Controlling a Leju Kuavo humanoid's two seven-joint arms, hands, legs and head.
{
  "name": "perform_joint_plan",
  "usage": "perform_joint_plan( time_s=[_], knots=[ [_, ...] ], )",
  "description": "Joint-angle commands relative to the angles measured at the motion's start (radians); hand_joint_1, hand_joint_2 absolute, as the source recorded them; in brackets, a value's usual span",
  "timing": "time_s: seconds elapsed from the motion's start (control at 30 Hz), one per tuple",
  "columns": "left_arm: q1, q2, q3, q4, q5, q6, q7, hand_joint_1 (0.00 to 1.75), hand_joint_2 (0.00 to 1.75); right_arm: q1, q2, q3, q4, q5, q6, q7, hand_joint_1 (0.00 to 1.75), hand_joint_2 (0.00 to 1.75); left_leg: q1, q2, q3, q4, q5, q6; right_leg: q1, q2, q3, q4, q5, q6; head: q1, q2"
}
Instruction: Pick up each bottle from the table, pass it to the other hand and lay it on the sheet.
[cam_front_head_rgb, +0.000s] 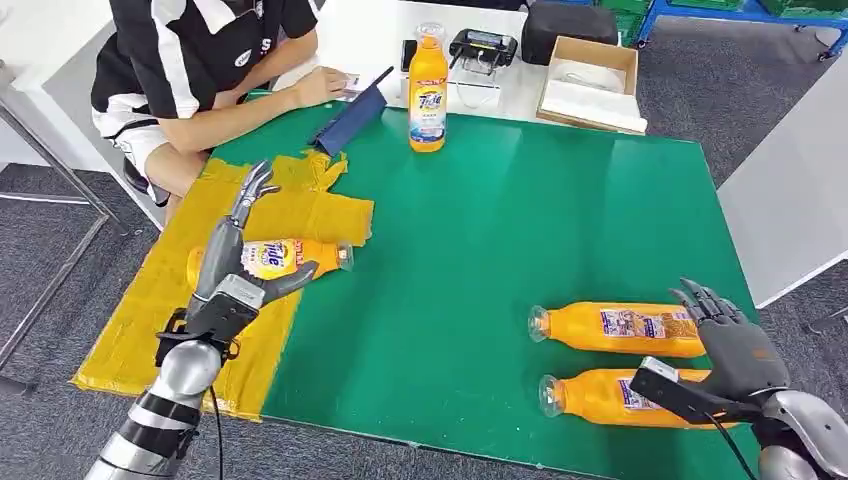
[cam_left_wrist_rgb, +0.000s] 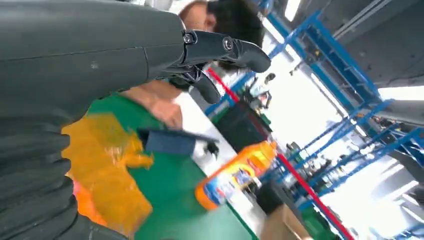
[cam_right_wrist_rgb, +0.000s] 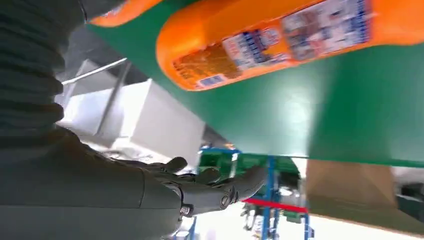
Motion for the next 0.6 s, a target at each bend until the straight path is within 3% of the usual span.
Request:
perform_joint_plan(
  time_s=[0.03, 0.1, 0.17, 0.6],
  knots=[
    [0.027, -0.030, 0.015, -0.048, 0.052, -0.049, 0.013, 0.00, 1.75, -0.154, 0.093, 0.072, 0.260, 0.111, -0.057, 0.018, 0.00, 1.75, 0.002, 0.005, 0.015, 0.000, -0.007, -0.004, 0.001, 0.010, 0.015, -0.002, -0.005, -0.004, 0.000, 0.000],
    [0.028, -0.030, 0.015, -0.047, 0.052, -0.049, 0.013, 0.00, 1.75, -0.159, 0.095, 0.073, 0.266, 0.112, -0.057, 0.018, 0.00, 1.75, 0.002, 0.005, 0.014, 0.000, -0.006, -0.004, 0.001, 0.010, 0.013, -0.002, -0.004, -0.004, 0.000, 0.000],
    [0.028, -0.030, 0.015, -0.047, 0.052, -0.049, 0.013, 0.00, 1.75, -0.159, 0.095, 0.073, 0.266, 0.112, -0.057, 0.018, 0.00, 1.75, 0.001, 0.001, 0.004, -0.001, -0.001, -0.001, 0.001, 0.003, 0.004, -0.002, 0.000, -0.002, 0.000, 0.000],
    [0.028, -0.030, 0.015, -0.047, 0.052, -0.049, 0.013, 0.00, 1.75, -0.159, 0.095, 0.073, 0.266, 0.112, -0.057, 0.018, 0.00, 1.75, 0.001, 0.001, 0.004, 0.000, -0.002, -0.002, 0.001, 0.003, 0.005, -0.001, -0.001, -0.002, 0.000, 0.000]
  ],
)
